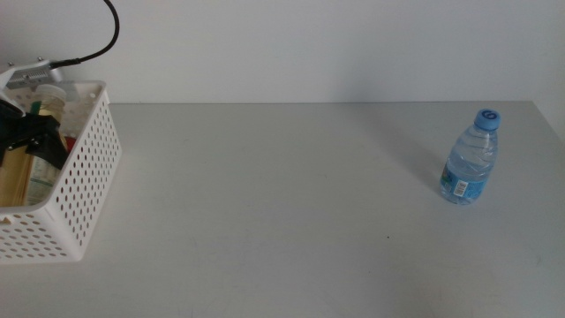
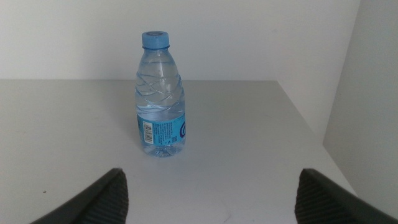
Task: Use arms to grab the bottles and put them into the dustbin to the left of the table.
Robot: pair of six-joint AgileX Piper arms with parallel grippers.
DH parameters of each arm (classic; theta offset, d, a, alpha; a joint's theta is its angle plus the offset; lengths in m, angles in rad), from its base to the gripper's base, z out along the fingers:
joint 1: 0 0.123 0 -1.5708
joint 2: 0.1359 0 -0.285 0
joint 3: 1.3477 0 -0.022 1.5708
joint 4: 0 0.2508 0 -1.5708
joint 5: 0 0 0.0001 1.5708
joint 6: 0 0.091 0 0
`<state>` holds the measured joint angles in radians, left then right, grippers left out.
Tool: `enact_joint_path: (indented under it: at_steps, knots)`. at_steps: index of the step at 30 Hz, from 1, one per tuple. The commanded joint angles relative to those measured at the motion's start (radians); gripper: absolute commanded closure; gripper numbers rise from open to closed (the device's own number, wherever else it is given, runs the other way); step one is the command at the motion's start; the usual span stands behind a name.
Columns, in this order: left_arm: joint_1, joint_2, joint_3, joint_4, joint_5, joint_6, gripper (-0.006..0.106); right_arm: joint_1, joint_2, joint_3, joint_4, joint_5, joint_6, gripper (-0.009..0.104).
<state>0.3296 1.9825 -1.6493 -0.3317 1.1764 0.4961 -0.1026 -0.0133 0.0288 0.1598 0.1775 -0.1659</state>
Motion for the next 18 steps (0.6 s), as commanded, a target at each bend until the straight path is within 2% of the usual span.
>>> enact_joint_path:
  at_steps: [1,4,9,10,18]
  knots:
    - [-0.003,-0.060,-0.039,-0.057,0.007,0.008,0.080,0.003,-0.021,-0.009,-0.005,-0.071,-0.009,0.020]
    - [-0.009,-0.052,-0.039,-0.059,0.016,0.029,0.059,0.003,-0.021,-0.009,-0.005,-0.071,-0.009,0.020]
    - [-0.010,-0.052,-0.043,-0.066,0.017,0.030,0.012,0.003,-0.021,-0.009,-0.005,-0.071,-0.009,0.020]
    - [-0.010,-0.055,-0.044,-0.069,0.019,0.021,0.007,0.003,-0.021,-0.009,-0.005,-0.071,-0.009,0.020]
    - [-0.009,-0.101,-0.045,-0.143,0.017,0.018,0.007,0.003,-0.021,-0.009,-0.005,-0.071,-0.009,0.020]
